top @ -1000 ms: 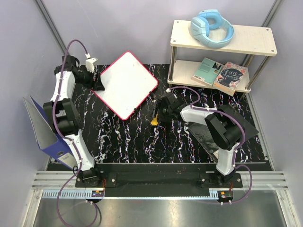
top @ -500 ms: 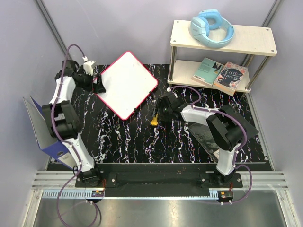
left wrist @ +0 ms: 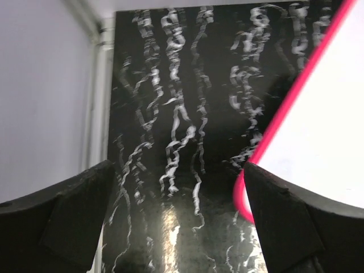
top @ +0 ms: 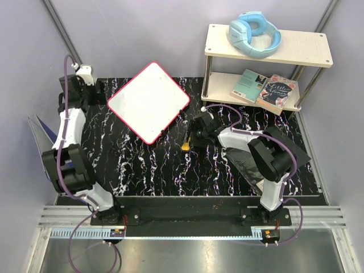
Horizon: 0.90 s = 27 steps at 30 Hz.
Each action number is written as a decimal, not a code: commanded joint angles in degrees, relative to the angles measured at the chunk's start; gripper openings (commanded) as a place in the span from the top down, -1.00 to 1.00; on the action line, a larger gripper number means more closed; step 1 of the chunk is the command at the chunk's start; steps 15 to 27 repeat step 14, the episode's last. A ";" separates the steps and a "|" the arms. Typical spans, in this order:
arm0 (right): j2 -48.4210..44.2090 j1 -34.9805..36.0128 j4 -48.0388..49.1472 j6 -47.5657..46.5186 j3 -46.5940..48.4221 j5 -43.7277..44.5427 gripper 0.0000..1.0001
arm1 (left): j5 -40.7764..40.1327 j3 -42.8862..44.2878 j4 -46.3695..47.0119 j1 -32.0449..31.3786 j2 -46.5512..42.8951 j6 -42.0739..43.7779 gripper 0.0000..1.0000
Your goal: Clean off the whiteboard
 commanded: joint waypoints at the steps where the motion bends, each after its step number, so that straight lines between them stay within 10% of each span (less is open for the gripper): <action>1: -5.24 -0.12 1.80 -0.15 -1.08 0.39 -0.54 | -7.50 -8.21 9.39 0.08 -10.03 -2.35 -0.98; 7: -14.02 -0.21 -0.92 -3.92 -1.17 6.53 -0.99 | 3.64 -14.21 5.11 -0.01 -22.34 -1.30 -0.98; 14: -28.33 -0.12 -11.11 -12.79 1.46 22.17 -1.00 | 15.79 -13.86 -1.49 -1.15 -29.12 -0.33 -0.98; 27: -28.33 -0.12 -11.11 -12.79 1.46 22.17 -1.00 | 15.79 -13.86 -1.49 -1.15 -29.12 -0.33 -0.98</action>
